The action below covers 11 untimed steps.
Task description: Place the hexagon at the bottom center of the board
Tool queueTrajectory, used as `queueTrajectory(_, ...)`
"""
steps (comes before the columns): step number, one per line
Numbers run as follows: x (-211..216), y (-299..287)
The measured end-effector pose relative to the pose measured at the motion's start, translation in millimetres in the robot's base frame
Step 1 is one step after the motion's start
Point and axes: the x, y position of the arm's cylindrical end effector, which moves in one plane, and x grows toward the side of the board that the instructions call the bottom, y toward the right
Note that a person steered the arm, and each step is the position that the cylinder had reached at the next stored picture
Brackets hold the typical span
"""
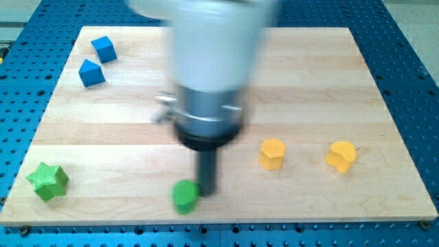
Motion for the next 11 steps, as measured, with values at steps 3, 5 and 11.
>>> queueTrajectory(3, 44.9, -56.7)
queueTrajectory(5, 28.4, -46.2)
queueTrajectory(11, -60.7, 153.7)
